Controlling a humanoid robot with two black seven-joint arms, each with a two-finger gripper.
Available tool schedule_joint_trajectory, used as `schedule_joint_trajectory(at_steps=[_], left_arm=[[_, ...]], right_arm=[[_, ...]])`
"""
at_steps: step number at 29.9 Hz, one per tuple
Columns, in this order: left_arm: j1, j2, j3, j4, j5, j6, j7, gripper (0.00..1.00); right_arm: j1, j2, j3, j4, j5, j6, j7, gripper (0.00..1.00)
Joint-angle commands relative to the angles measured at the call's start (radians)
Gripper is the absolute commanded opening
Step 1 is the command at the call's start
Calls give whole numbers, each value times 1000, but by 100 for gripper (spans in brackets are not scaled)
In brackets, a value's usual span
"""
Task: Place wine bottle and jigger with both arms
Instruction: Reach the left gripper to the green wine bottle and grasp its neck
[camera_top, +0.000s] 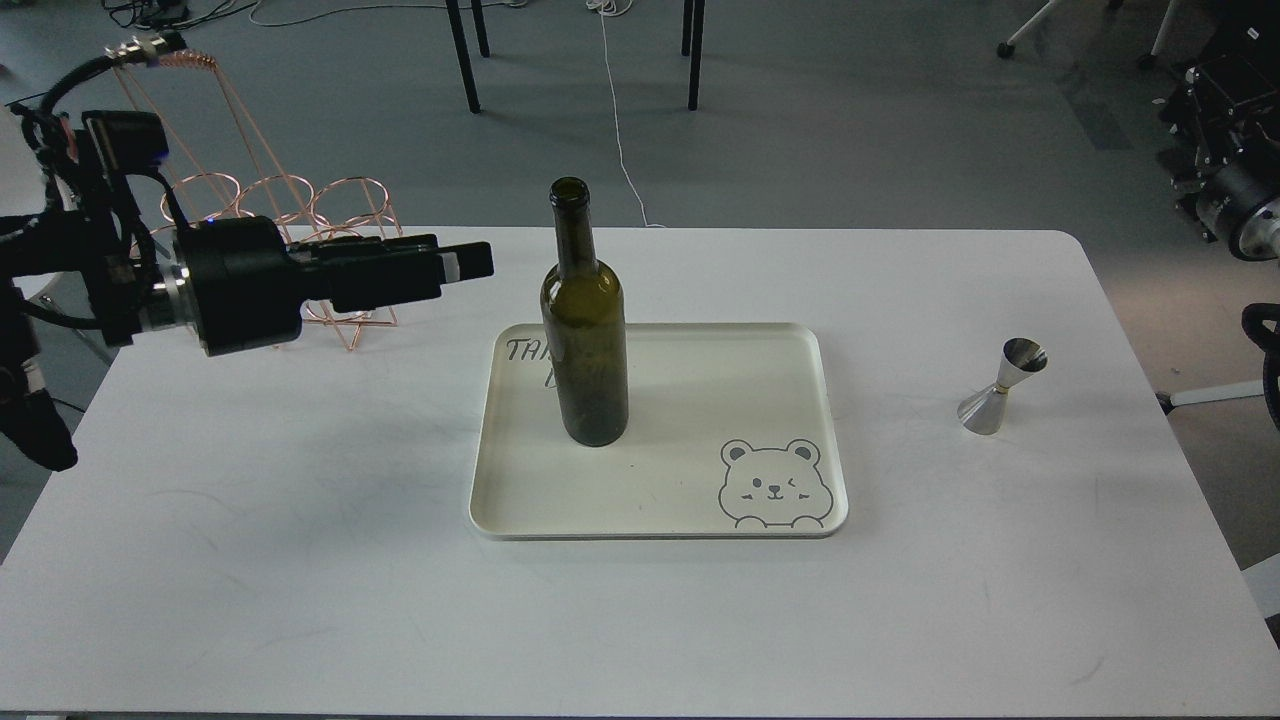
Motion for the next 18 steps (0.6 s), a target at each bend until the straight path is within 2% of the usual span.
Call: schedule_joint_trajectory(at_steps=[1, 3, 5, 8, 10, 18], left_arm=[[7, -70, 46, 0, 315, 58, 2, 98], [7, -110, 77, 4, 435, 134, 8, 98], [7, -139, 88, 11, 511, 191, 40, 98], [7, -176, 88, 23, 542, 202, 124, 98], [7, -190, 86, 28, 540, 209, 164, 98], [2, -225, 62, 28, 523, 233, 172, 98]], right_arm=[[0, 4, 1, 2, 25, 2, 0, 97], [2, 4, 1, 2, 28, 2, 0, 97], [2, 2, 2, 2, 28, 2, 0, 97], [2, 2, 2, 2, 28, 2, 0, 97], [2, 2, 1, 2, 28, 2, 0, 97], [2, 6, 2, 2, 28, 2, 0, 97]])
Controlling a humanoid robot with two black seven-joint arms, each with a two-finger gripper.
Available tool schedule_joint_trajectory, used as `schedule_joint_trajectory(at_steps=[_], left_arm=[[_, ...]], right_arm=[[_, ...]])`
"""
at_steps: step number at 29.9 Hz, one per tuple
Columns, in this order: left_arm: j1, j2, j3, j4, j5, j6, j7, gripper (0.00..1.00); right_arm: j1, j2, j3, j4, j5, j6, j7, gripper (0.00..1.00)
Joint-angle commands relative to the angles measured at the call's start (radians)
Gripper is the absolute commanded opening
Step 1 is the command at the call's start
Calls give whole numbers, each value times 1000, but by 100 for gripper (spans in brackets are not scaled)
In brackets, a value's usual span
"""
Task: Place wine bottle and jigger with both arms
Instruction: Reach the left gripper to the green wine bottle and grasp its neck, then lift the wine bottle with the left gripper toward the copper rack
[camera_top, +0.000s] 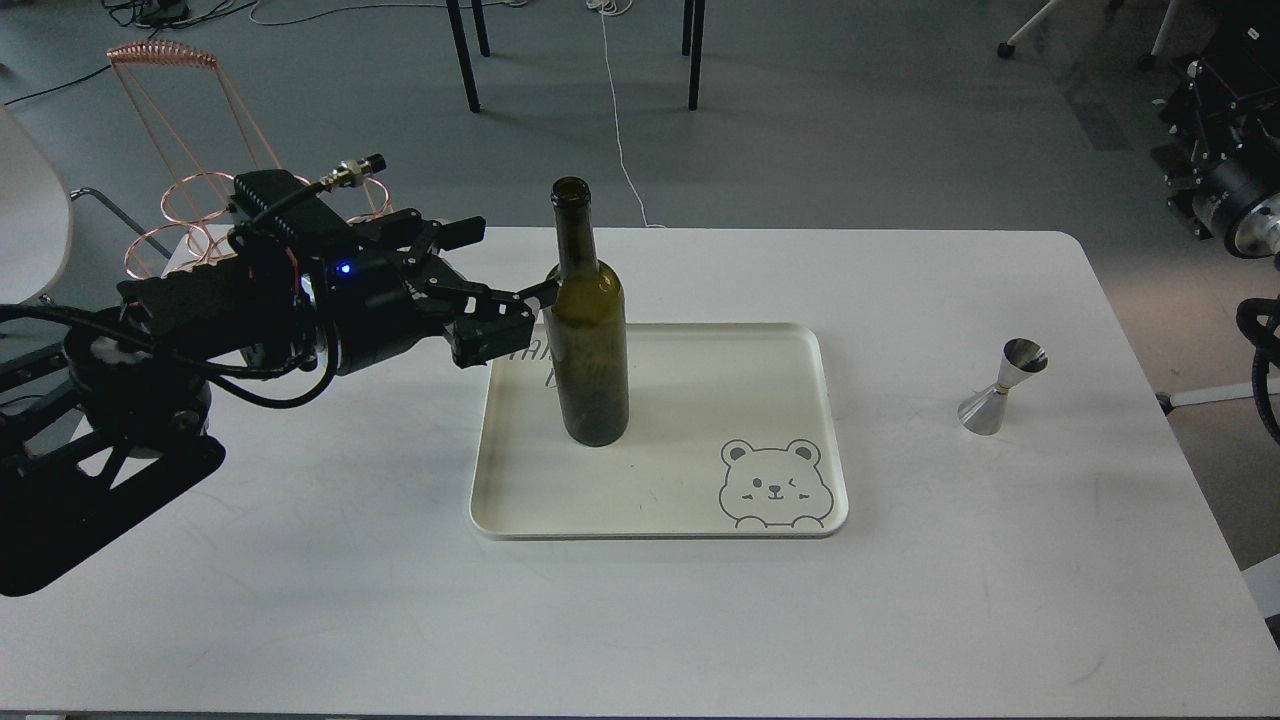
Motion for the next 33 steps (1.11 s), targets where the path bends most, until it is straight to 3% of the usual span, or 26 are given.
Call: schedule_joint_trajectory(at_steps=[1, 13, 20, 26, 33], left_arm=[[-1, -12, -6, -1, -20, 9, 0, 98], [-11, -85, -8, -1, -50, 12, 7, 93], [-13, -128, -8, 8, -42, 12, 13, 84], [-22, -133, -8, 36, -43, 12, 16, 51], [-31, -122, -8, 40, -46, 13, 13, 26]], right_arm=[[-1, 2, 0, 0, 0, 0, 0, 97], [-2, 2, -1, 0, 0, 0, 0, 97], [-2, 2, -1, 0, 0, 0, 0, 97], [-2, 7, -1, 0, 0, 0, 0, 97], [-2, 7, -1, 0, 0, 0, 0, 97]])
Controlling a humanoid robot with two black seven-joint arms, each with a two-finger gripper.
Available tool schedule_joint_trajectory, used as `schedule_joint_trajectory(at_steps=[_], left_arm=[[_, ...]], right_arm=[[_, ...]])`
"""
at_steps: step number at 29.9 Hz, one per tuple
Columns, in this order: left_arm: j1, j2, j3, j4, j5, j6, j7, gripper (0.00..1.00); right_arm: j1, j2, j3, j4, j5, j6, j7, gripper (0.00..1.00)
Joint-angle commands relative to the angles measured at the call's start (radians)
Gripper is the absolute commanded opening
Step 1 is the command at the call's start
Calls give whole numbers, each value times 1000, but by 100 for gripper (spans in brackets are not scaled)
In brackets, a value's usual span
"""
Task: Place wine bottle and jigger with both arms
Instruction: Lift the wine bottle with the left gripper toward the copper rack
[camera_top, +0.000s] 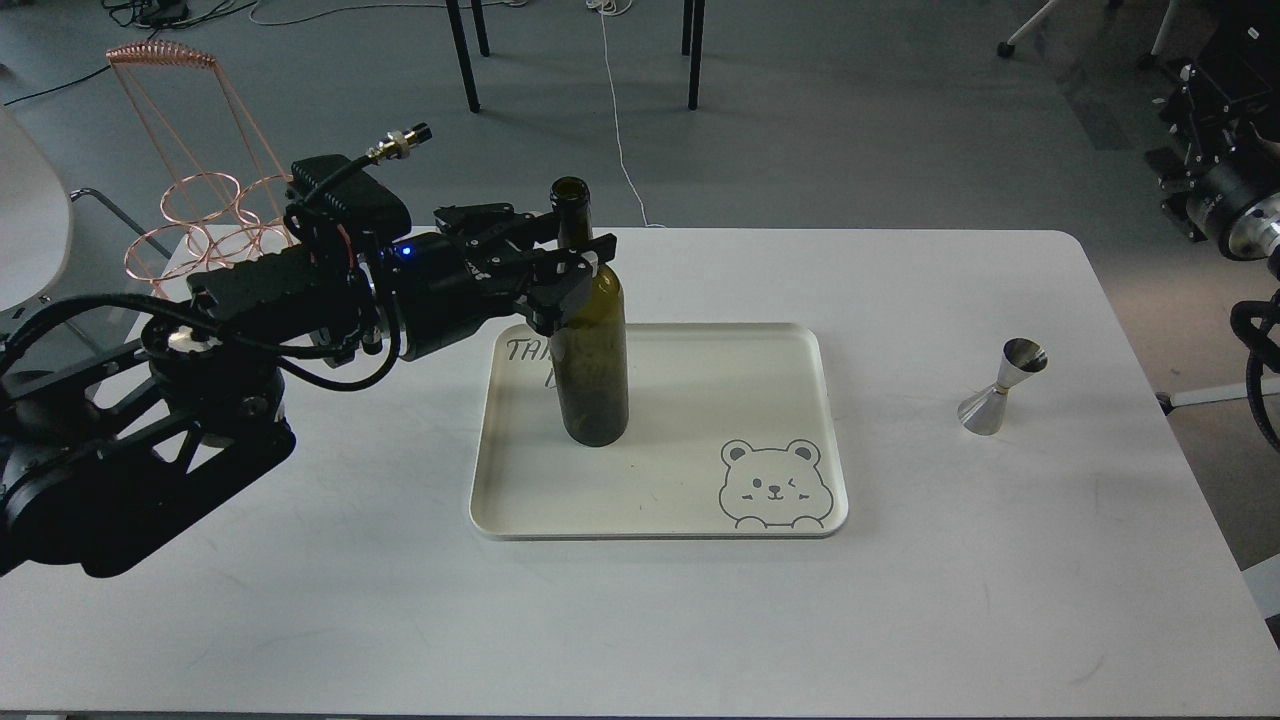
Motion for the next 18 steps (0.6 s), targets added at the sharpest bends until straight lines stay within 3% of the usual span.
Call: schedule_joint_trajectory(at_steps=[1, 6, 10, 16, 18], left_arm=[[-3, 9, 0, 0, -3, 0, -4, 24], [-4, 41, -27, -10, -8, 0, -13, 10], [-24, 73, -119, -12, -64, -14, -17, 10], [-136, 233, -116, 3, -189, -12, -23, 10], [-154, 270, -116, 38, -187, -12, -44, 10]], right_arm=[[0, 0, 0, 0, 0, 0, 0, 97], [0, 0, 0, 0, 0, 0, 0, 97], [2, -1, 0, 0, 0, 0, 0, 97], [2, -1, 0, 0, 0, 0, 0, 97], [2, 0, 0, 0, 0, 0, 0, 97]])
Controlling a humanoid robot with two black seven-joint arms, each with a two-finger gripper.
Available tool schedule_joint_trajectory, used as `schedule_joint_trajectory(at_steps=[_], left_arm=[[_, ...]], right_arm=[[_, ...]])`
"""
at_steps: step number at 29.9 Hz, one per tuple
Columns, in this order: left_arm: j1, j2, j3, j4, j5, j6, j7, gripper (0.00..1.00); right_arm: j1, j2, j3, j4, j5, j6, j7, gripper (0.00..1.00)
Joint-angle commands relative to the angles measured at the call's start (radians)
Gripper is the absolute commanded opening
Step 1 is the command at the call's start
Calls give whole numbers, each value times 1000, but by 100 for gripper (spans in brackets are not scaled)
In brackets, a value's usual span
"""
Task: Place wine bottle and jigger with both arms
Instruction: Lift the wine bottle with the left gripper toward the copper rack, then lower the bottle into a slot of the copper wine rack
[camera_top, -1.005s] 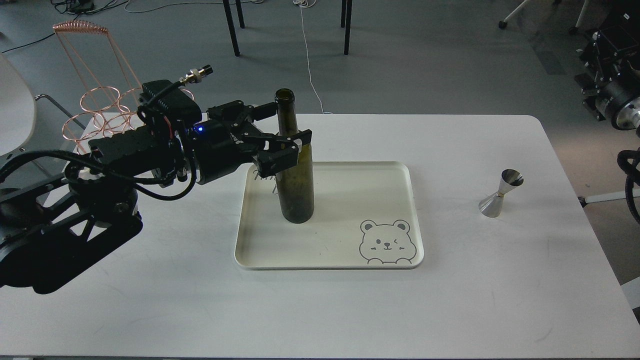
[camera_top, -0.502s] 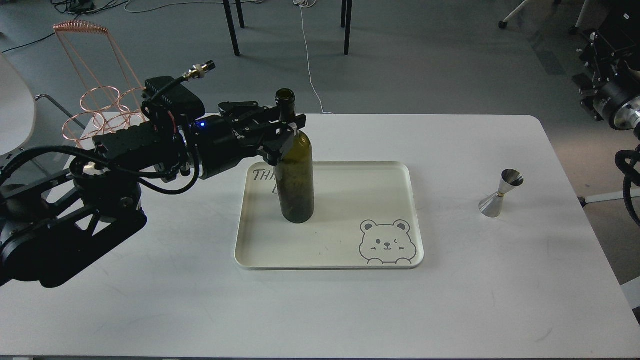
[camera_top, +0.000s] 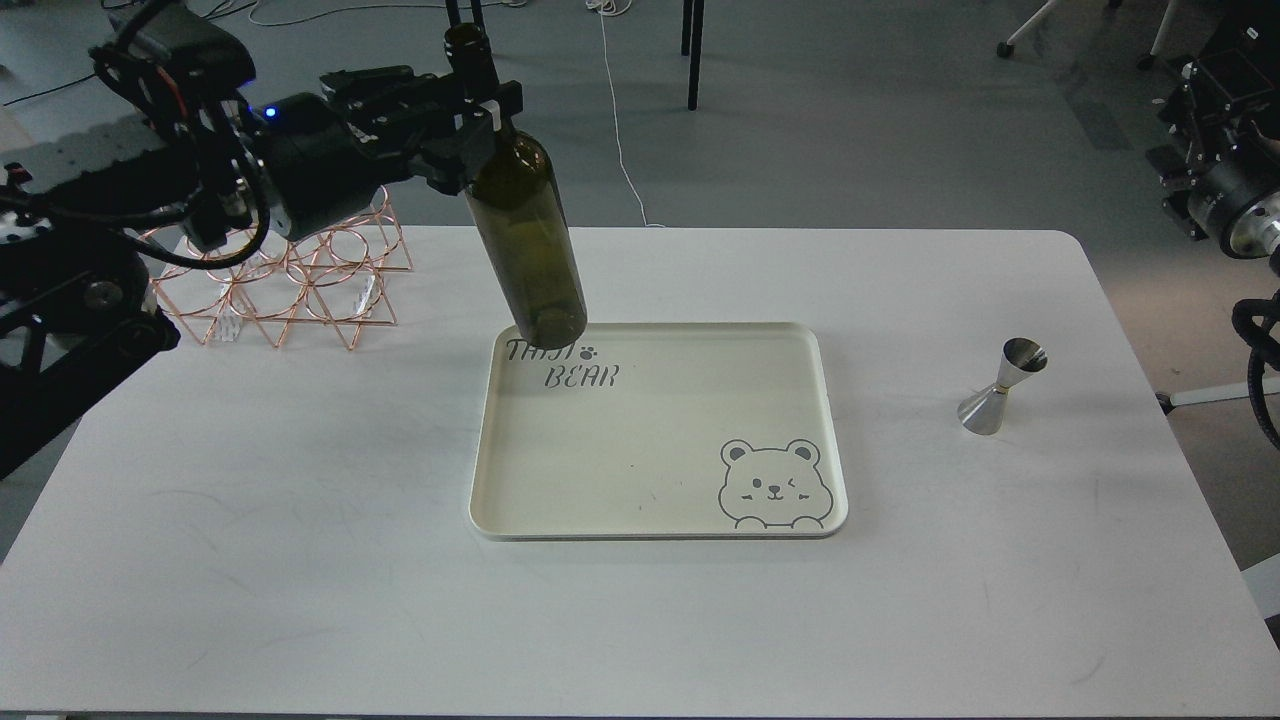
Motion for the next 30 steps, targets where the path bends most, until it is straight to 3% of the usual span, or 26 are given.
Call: schedule_joint_trajectory(at_steps=[1, 6, 14, 19, 30], left_arm=[[-36, 70, 3, 63, -7, 0, -37, 10], [-73, 90, 7, 187, 3, 2, -80, 10], [-82, 91, 9, 350, 6, 7, -88, 9], [-82, 91, 9, 392, 9, 8, -105, 9], [-111, 82, 11, 464, 13, 11, -98, 9]], right_arm=[[-1, 2, 0, 1, 0, 0, 0, 97], [5, 3, 0, 1, 0, 0, 0, 97], [10, 11, 0, 0, 0, 0, -2, 97], [10, 11, -1, 0, 0, 2, -3, 97], [10, 11, -1, 0, 0, 2, -2, 97]])
